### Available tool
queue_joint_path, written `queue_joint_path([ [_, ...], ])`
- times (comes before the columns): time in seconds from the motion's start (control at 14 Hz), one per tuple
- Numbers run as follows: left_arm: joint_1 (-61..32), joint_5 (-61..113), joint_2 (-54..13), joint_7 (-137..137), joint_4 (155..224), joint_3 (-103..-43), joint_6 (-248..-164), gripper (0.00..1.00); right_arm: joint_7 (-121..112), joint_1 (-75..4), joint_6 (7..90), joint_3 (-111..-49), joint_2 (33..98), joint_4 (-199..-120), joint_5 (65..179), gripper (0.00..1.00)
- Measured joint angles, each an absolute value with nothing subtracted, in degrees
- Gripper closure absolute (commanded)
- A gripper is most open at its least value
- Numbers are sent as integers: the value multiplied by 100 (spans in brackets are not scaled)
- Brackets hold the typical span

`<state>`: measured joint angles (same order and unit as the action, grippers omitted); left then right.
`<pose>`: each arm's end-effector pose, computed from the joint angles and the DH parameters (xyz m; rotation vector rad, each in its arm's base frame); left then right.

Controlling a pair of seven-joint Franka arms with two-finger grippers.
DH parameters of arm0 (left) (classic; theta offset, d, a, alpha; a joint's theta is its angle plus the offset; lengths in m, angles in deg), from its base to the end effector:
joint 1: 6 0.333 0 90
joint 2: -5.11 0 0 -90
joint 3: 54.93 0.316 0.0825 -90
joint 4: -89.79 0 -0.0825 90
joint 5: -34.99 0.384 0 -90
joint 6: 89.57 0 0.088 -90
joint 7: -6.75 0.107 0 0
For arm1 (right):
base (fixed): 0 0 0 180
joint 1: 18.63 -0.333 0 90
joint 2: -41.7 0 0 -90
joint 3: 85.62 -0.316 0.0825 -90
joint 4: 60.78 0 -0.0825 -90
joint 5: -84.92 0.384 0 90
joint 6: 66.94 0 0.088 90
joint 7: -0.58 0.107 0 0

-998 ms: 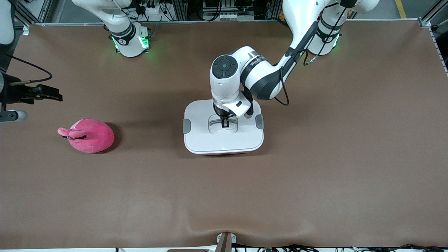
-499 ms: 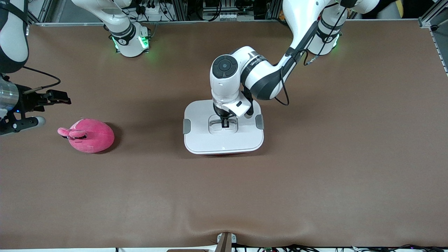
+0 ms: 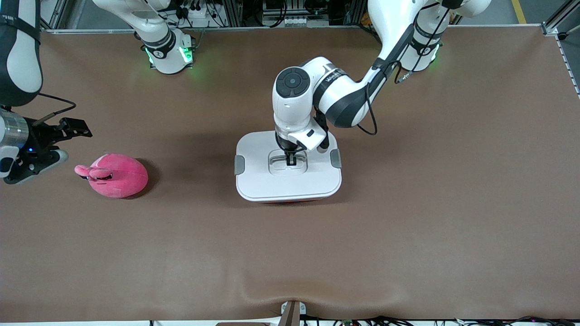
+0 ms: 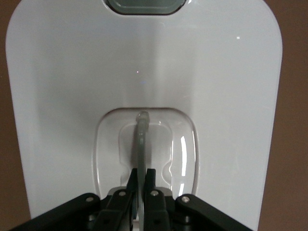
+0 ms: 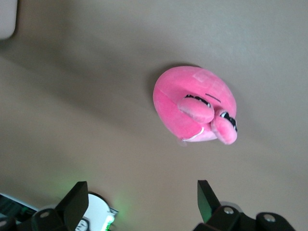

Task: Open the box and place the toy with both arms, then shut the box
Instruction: 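Lift the lid with the left gripper while the right gripper reaches the toy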

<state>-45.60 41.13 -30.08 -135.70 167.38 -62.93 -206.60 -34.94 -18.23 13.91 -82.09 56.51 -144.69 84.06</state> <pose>0.5132 -0.5209 0.3740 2.0888 2.2363 0.0169 0.6022 -0.0391 0.5122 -2.9165 -0.8242 0.4638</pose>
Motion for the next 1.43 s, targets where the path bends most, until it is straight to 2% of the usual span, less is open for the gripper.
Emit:
queue_joint_path([
  [0.71, -4248, 4181, -2186, -12942, 16694, -6284, -19926, 100, -6125, -1742, 1932, -8139, 6246, -14480, 8093, 0],
  [1.14, -3733, 4166, -1850, -12198, 16707, -6291, -19211, 100, -6827, -1701, 2318, -8137, 6510, -14578, 8057, 0],
  [1.43, -3259, 3936, -1492, -11453, 16931, -6299, -19055, 100, -7323, -1701, 2628, -8161, 6678, -14620, 8057, 0],
])
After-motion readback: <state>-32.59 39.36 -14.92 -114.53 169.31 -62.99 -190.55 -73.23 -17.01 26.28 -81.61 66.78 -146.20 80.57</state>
